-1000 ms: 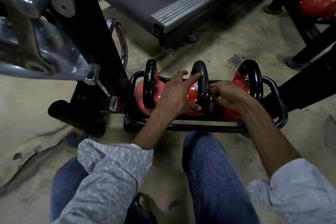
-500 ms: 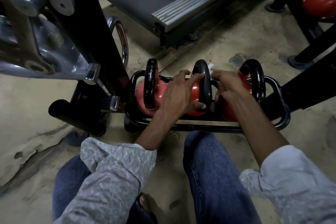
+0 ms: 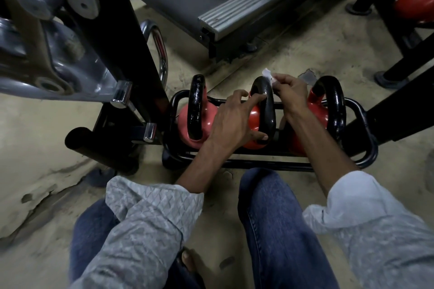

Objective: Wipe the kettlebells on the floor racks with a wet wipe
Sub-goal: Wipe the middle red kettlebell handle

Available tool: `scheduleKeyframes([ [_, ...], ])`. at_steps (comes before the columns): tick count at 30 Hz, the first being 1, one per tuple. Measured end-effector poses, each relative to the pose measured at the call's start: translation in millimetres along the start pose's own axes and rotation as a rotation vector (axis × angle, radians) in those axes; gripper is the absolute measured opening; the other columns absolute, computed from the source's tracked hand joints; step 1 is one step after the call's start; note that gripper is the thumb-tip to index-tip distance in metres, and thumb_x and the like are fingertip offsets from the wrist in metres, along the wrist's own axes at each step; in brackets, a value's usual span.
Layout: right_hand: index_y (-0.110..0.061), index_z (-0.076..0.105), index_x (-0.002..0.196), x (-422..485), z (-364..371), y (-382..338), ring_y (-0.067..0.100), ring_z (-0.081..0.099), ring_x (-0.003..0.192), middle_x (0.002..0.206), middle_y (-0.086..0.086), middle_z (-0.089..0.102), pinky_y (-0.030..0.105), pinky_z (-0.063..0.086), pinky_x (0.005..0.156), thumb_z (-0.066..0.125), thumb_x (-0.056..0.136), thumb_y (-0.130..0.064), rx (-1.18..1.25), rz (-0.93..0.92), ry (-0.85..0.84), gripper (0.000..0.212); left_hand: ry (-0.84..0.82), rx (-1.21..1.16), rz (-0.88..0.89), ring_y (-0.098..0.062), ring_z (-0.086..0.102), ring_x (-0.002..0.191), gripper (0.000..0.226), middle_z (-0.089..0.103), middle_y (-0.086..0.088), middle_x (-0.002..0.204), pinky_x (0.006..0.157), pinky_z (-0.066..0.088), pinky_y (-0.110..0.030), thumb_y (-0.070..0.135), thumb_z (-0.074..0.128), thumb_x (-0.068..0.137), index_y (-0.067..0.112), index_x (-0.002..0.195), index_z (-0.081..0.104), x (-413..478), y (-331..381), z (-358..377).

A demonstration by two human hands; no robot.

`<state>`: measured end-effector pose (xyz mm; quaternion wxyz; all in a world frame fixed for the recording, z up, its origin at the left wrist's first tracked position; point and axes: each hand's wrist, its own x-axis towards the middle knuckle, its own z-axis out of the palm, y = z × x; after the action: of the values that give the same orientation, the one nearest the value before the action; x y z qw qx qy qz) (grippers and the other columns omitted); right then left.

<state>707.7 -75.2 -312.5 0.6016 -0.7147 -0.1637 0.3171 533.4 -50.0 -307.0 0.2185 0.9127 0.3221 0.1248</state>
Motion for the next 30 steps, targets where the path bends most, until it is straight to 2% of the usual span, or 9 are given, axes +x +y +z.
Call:
scheduleKeyframes([
  [4,-0.019,0.072,0.098,-30.6,-18.6,10.2,0.014,0.071,0.073,0.090,0.000,0.073,0.016,0.049,0.046,0.070,0.093,-0.019,-0.146,-0.263,-0.003,0.005,0.000,-0.016,-0.002,-0.029,0.047,0.133,0.101,0.042,-0.010,0.150,0.104,0.047,-0.046,0.050,0.092,0.060,0.033,0.147,0.044,0.0,1.5,-2.0],
  [6,-0.024,0.070,0.095,-50.6,-28.9,28.5,0.013,0.069,0.075,0.092,-0.002,0.073,0.019,0.053,0.059,0.067,0.094,-0.014,-0.173,-0.345,0.019,0.010,0.002,-0.020,-0.004,-0.029,0.047,0.133,0.101,0.042,-0.009,0.150,0.105,0.046,-0.045,0.049,0.092,0.060,0.032,0.147,0.045,0.4,2.0,-3.0],
  [9,-0.016,0.069,0.099,-88.8,-37.9,60.1,0.006,0.070,0.090,0.097,-0.003,0.072,0.017,0.053,0.078,0.067,0.093,-0.006,-0.184,-0.401,0.085,0.012,0.001,-0.027,-0.005,-0.029,0.047,0.133,0.100,0.042,-0.009,0.151,0.106,0.045,-0.045,0.049,0.092,0.060,0.033,0.146,0.045,0.8,1.7,-2.1],
  [13,-0.011,0.070,0.096,-107.1,-34.4,71.9,0.015,0.069,0.095,0.103,0.011,0.069,0.018,0.053,0.080,0.069,0.091,-0.002,-0.139,-0.451,0.130,0.010,-0.002,-0.045,-0.009,-0.029,0.048,0.133,0.099,0.042,-0.009,0.150,0.105,0.046,-0.045,0.048,0.092,0.061,0.033,0.147,0.044,0.3,1.0,-1.0],
  [18,-0.021,0.074,0.098,-55.8,-21.2,36.2,0.009,0.071,0.092,0.099,-0.001,0.074,0.027,0.059,0.082,0.072,0.090,-0.021,-0.243,-0.454,0.136,0.009,0.018,-0.035,0.001,-0.027,0.050,0.129,0.098,0.045,-0.008,0.147,0.101,0.049,-0.044,0.047,0.092,0.059,0.033,0.145,0.047,1.0,1.1,-0.7],
  [20,-0.027,0.075,0.089,-28.6,-15.0,14.1,0.005,0.071,0.085,0.090,-0.008,0.075,0.029,0.060,0.079,0.074,0.088,-0.026,-0.304,-0.401,0.076,0.002,0.017,-0.043,0.004,-0.027,0.051,0.128,0.100,0.045,-0.007,0.146,0.099,0.050,-0.044,0.049,0.093,0.057,0.033,0.145,0.047,1.6,0.5,0.0],
  [23,-0.032,0.072,0.075,9.5,-5.5,-19.4,0.001,0.066,0.072,0.076,-0.013,0.071,0.027,0.054,0.076,0.073,0.086,-0.020,-0.508,-0.354,-0.084,0.016,0.004,-0.029,-0.001,-0.027,0.049,0.131,0.101,0.044,-0.007,0.148,0.101,0.049,-0.044,0.050,0.092,0.059,0.033,0.146,0.045,0.5,0.7,-1.4],
  [27,-0.008,0.079,0.102,42.9,11.9,-59.5,0.012,0.062,0.082,0.086,0.003,0.069,0.023,0.042,0.064,0.067,0.091,-0.014,-1.020,-0.378,-0.372,0.017,0.006,-0.016,-0.008,-0.027,0.048,0.132,0.101,0.043,-0.008,0.149,0.103,0.046,-0.043,0.050,0.092,0.061,0.033,0.148,0.044,-0.2,2.4,-2.9],
  [30,-0.006,0.077,0.106,58.1,35.0,-78.6,0.021,0.065,0.087,0.100,0.010,0.073,0.033,0.051,0.072,0.067,0.092,-0.018,-1.373,-0.366,-0.566,0.021,0.009,-0.002,0.003,-0.029,0.047,0.134,0.102,0.042,-0.010,0.150,0.105,0.043,-0.043,0.050,0.091,0.062,0.033,0.150,0.042,-1.7,5.6,-5.5],
])
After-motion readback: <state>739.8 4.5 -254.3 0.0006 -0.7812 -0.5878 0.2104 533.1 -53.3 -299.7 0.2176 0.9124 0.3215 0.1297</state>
